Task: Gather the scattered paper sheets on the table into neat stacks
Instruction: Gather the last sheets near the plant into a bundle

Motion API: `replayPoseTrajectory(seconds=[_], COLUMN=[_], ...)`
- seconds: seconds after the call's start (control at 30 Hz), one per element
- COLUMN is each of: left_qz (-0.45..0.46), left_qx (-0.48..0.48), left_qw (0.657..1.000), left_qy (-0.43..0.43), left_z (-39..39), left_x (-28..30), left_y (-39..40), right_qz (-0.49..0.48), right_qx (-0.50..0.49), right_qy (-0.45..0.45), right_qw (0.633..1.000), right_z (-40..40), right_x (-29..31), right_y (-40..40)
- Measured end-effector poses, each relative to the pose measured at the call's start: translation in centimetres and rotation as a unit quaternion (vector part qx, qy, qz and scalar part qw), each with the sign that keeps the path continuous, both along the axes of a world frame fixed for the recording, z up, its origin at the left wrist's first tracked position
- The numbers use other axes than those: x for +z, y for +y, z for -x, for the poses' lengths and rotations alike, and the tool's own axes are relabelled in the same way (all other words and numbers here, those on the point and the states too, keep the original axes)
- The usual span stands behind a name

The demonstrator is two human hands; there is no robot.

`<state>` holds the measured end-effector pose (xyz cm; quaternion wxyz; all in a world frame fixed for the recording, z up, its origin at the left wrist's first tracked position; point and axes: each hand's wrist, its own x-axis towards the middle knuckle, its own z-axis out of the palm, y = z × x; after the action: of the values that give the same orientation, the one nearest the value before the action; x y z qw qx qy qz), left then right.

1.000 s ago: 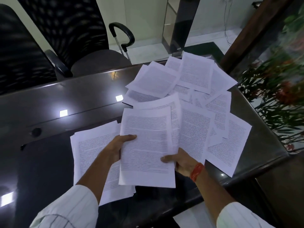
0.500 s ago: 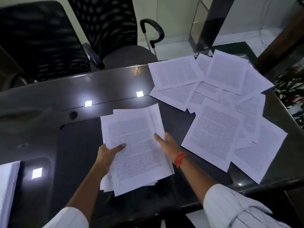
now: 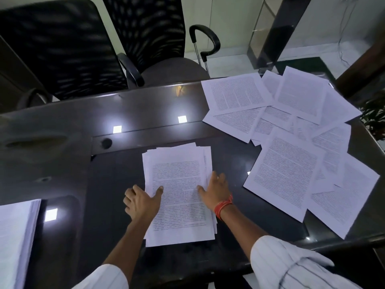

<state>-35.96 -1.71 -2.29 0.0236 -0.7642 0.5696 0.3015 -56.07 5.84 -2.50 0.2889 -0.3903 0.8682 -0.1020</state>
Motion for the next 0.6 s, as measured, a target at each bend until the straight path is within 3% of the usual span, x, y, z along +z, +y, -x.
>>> replayPoseTrajectory(seconds=[0.13,0.33,0.5,0.6], left_qz=[-0.031,-0.058,-0.129,-0.154], left_qx=[-0.004,0.019,0.089,0.150], left_qw=[0.997,0.997,0.973,0.931], left_qy=[0.071,0.051,0.169,0.295], left_z=[1.6,2.7,4.0,3.2], left_x=[0.1,0.5,0.7,1.0], left_y=[-1.2,-2.9,-3.8,-3.8], right_qz=[-0.034,-0.031,-0.042,0.042], right_qx=[0.073,-0.029,-0.106,-0.203], right_qy=[0.019,-0.003,-0.106,-0.256], right_qw=[0.997,0.999,0.988,0.944], right_z=[-1.9,-3.0,-3.6,-2.5], right_x=[-0.5,0.1,0.2,0.4], right_y=[-1.0,-2.2,-4.3,-4.6])
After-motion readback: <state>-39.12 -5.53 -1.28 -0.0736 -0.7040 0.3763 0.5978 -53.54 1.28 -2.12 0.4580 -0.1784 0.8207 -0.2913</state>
